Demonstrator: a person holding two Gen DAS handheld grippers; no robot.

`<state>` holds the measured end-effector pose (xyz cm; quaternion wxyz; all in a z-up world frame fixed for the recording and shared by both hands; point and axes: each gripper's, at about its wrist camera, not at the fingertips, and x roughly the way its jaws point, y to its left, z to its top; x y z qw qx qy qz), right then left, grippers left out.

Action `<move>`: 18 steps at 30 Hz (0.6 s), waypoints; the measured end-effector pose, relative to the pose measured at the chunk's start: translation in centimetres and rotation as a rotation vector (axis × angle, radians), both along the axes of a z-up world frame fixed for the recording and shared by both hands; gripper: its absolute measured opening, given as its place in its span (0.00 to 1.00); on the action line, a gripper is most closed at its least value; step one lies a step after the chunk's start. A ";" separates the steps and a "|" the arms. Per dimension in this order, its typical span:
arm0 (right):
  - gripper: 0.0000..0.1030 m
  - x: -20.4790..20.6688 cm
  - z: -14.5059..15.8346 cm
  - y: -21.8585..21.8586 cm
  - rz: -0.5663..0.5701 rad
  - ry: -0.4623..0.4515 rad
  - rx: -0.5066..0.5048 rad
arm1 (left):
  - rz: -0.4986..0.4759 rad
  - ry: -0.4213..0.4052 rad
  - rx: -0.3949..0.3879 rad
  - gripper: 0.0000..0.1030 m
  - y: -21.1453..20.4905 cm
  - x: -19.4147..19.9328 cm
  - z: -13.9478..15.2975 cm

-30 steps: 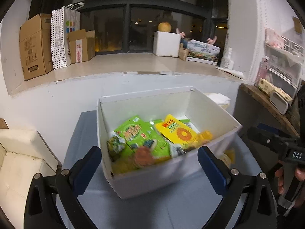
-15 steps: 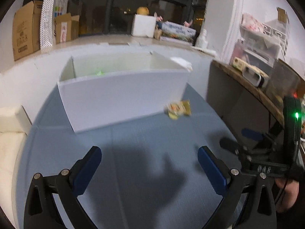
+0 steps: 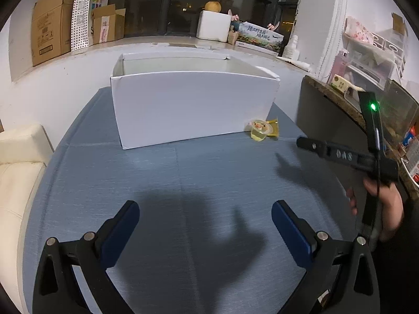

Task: Organize snacks
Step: 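Withdraw both tools from the box toward the remaining jelly cups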

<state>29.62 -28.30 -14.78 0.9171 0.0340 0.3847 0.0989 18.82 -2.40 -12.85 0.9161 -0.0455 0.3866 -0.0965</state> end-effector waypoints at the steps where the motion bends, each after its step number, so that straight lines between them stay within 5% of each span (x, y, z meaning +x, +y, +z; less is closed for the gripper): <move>1: 1.00 0.6 0.0 0.0 0.003 0.001 -0.005 | -0.001 0.001 0.002 1.00 0.0 0.1 -0.1; 18: 1.00 6.5 -2.5 0.0 0.042 0.037 0.035 | -0.010 0.041 0.005 1.00 0.0 1.5 -1.7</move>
